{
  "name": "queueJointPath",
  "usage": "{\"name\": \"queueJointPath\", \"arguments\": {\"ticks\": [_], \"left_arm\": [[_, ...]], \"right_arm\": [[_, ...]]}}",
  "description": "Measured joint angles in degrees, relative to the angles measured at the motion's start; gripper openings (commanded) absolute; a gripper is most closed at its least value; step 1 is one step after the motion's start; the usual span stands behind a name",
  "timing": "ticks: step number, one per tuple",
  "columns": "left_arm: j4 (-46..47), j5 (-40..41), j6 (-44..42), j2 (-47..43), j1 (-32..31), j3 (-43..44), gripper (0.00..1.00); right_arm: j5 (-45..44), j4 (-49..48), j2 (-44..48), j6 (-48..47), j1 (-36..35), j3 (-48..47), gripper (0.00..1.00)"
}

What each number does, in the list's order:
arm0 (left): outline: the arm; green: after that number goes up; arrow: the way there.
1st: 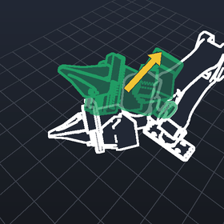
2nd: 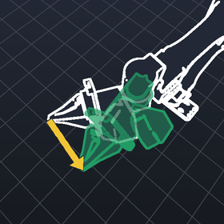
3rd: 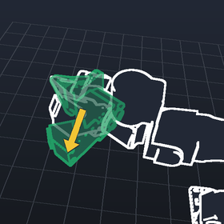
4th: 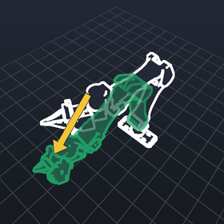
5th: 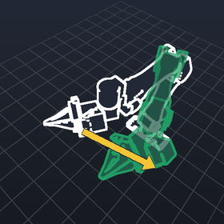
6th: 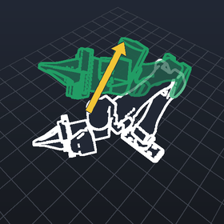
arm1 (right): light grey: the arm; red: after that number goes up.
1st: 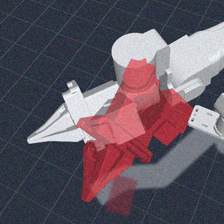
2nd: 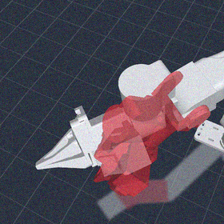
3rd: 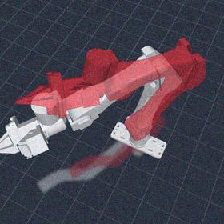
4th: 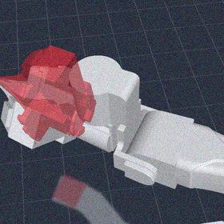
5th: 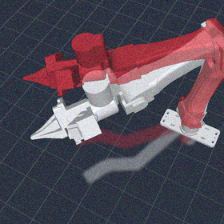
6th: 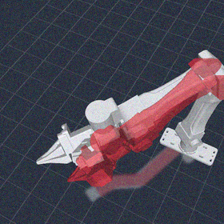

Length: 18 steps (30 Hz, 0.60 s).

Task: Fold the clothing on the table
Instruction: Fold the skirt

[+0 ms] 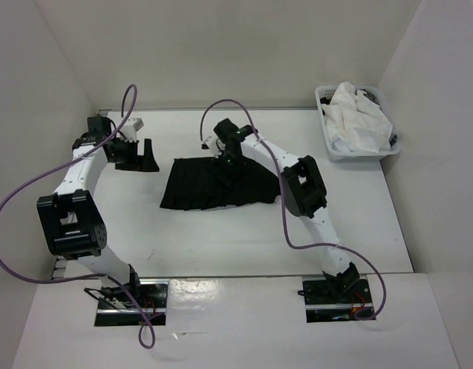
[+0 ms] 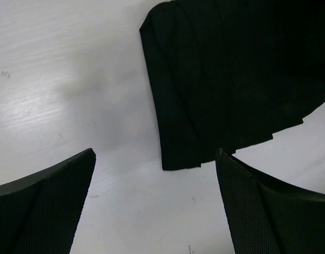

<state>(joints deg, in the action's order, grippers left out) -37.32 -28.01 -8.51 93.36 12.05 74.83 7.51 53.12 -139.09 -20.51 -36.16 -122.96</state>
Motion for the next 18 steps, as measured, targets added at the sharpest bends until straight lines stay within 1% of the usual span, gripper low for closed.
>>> {"name": "queueJointPath", "arguments": {"ticks": [3, 6, 10, 14, 18], "left_arm": [[1.8, -2.8, -0.6, 3.2, -0.1, 1.7, 1.00], [3.9, -5.6, -1.5, 7.8, -0.6, 3.1, 0.98], [5.0, -7.8, -3.6, 14.1, -2.2, 4.8, 0.97], [5.4, -9.0, -5.3, 20.0, -4.2, 8.9, 0.91], [6.3, -10.1, -6.4, 24.5, -5.0, 14.0, 0.90]], "right_arm": [[1.8, 0.0, 6.0, -0.9, 0.4, 6.8, 1.00], [4.1, 0.3, 15.7, -2.6, 1.3, 15.1, 1.00], [6.7, 0.3, 28.0, -4.5, 5.0, 21.9, 1.00], [7.7, 0.3, 35.0, -5.3, 10.0, 26.2, 1.00], [7.8, 0.6, 37.5, -5.4, 12.7, 31.5, 1.00]]}}
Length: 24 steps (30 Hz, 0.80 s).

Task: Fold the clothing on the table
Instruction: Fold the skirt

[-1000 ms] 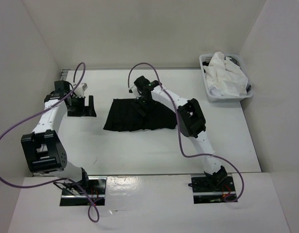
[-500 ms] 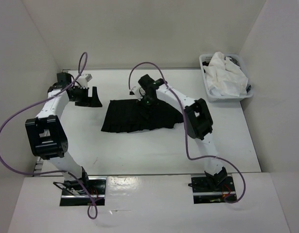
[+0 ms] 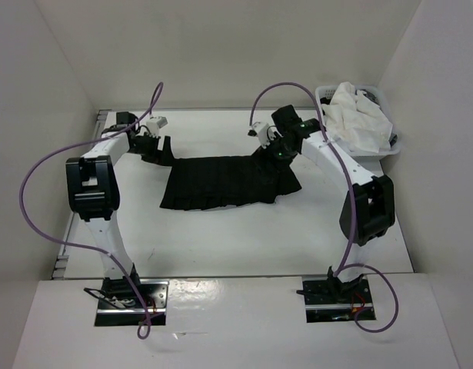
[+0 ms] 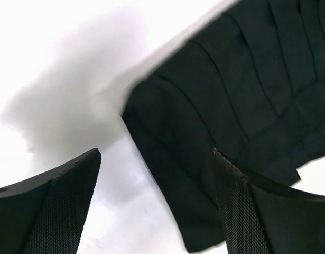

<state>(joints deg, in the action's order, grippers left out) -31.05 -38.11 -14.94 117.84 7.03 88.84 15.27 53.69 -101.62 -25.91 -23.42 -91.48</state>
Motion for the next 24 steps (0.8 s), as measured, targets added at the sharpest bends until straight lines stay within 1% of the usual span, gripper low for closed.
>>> {"name": "queueJointPath", "arguments": {"ticks": [4, 8, 15, 16, 19, 20, 23, 24], "left_arm": [[1.2, -0.3, -0.1, 3.5, 0.0, 3.1, 0.85], [1.5, -0.2, -0.2, 6.7, -0.2, 5.4, 0.84], [1.3, -0.8, -2.0, 9.2, -2.1, 7.3, 0.78], [1.3, -1.0, -2.5, 9.5, -2.4, 7.6, 0.74], [1.3, -1.5, -3.3, 10.1, -3.4, 8.1, 0.70], [1.3, -1.6, -3.5, 10.3, -3.7, 8.2, 0.62], [1.0, -2.1, -4.4, 10.6, -4.4, 8.2, 0.46], [1.0, -2.0, -4.5, 10.7, -4.6, 8.2, 0.28]], "right_arm": [[0.0, 0.3, 0.3, 0.0, 1.7, 3.1, 1.00], [0.2, 0.9, 1.3, 0.1, 3.8, 4.2, 1.00], [0.4, 1.2, 5.1, 0.3, 5.0, 5.5, 1.00], [0.4, 1.2, 5.2, 0.4, 5.2, 5.6, 1.00], [0.4, 1.2, 5.2, 0.6, 5.3, 6.0, 1.00], [0.4, 1.3, 5.2, 0.7, 5.3, 6.1, 1.00], [0.4, 1.3, 5.2, 0.8, 5.3, 6.6, 1.00], [0.4, 1.3, 5.2, 0.8, 5.3, 6.6, 1.00]]}}
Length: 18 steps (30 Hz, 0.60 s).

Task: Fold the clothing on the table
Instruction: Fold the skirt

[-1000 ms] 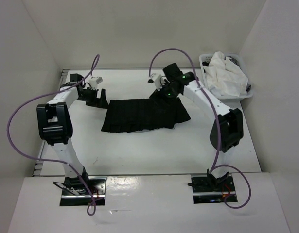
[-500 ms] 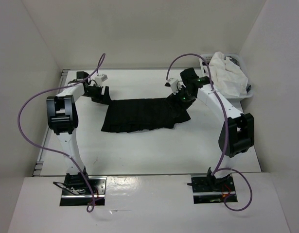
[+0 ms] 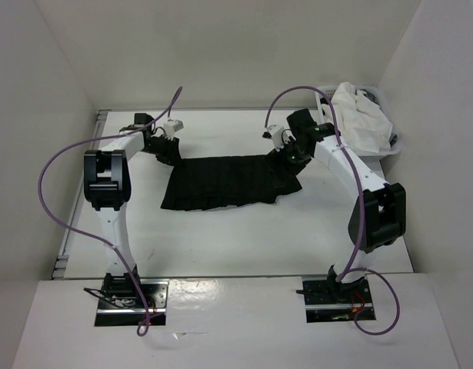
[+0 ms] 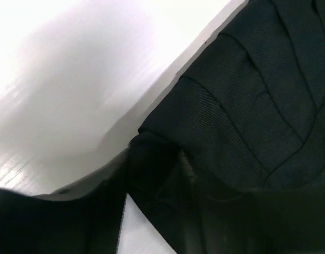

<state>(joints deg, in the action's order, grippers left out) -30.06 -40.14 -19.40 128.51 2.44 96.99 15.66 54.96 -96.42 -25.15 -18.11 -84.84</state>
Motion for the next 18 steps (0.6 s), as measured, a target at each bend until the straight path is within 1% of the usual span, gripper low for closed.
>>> {"name": "queueJointPath", "arguments": {"ticks": [2, 3, 6, 10, 15, 18], "left_arm": [[-0.5, 0.5, 0.0, 0.0, -0.1, -0.3, 0.11], [-0.7, 0.8, 0.1, 0.0, -0.2, -0.5, 0.00], [-0.3, 1.4, 0.9, -0.5, -0.2, -1.7, 0.00], [0.6, 3.0, 4.5, -3.0, 0.3, -5.4, 0.00], [1.2, 5.7, 10.2, -6.1, 1.6, -9.7, 0.00], [1.3, 8.5, 13.2, -8.0, 2.1, -11.8, 0.00]], "right_arm": [[0.0, 0.0, 0.0, 0.0, 0.0, 0.1, 1.00], [0.0, -0.1, 0.0, 0.0, 0.0, 0.2, 1.00], [0.0, -0.5, 0.2, 0.2, 0.1, 1.3, 1.00], [-0.4, -1.9, 0.3, 0.9, 0.9, 2.6, 1.00], [-1.2, -5.2, 0.3, 2.8, 4.8, 2.9, 1.00], [0.4, -6.5, -0.5, 3.7, 8.1, 2.7, 1.00]]}}
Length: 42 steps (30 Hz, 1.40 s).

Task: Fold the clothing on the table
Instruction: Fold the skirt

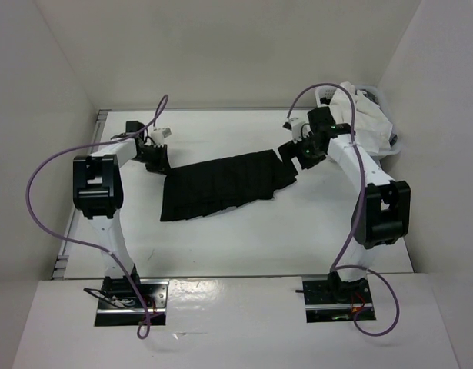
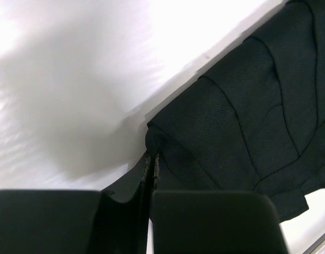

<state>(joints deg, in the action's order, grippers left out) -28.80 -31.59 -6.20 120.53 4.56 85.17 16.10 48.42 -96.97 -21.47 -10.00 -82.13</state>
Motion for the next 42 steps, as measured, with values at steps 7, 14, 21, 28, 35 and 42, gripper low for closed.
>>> {"name": "queueJointPath", "arguments": {"ticks": [7, 14, 21, 28, 35, 42], "left_arm": [[-0.6, 4.7, 4.3, -2.5, 0.2, -2.1, 0.00], [-0.7, 5.9, 6.0, -3.9, 0.2, -4.3, 0.00], [-0.9, 6.0, 6.4, -4.8, 0.2, -5.7, 0.00], [-1.0, 6.0, 6.4, -4.8, 0.2, -5.8, 0.00], [-0.9, 5.7, 6.4, -4.8, 0.2, -6.1, 0.00], [-0.9, 5.3, 6.4, -4.8, 0.2, -6.1, 0.00]], "right_arm": [[7.0, -1.2, -11.2, 1.0, 5.2, -5.6, 1.00], [13.4, -0.7, -22.6, 1.0, 5.3, -12.8, 1.00], [15.9, -0.5, -27.1, 0.8, 5.3, -16.5, 1.00], [15.6, -0.9, -27.7, 0.8, 5.3, -16.3, 1.00], [17.3, -1.2, -28.4, -0.1, 4.5, -14.7, 0.98], [21.6, -0.9, -28.7, -1.2, 3.5, -14.3, 0.97]]}}
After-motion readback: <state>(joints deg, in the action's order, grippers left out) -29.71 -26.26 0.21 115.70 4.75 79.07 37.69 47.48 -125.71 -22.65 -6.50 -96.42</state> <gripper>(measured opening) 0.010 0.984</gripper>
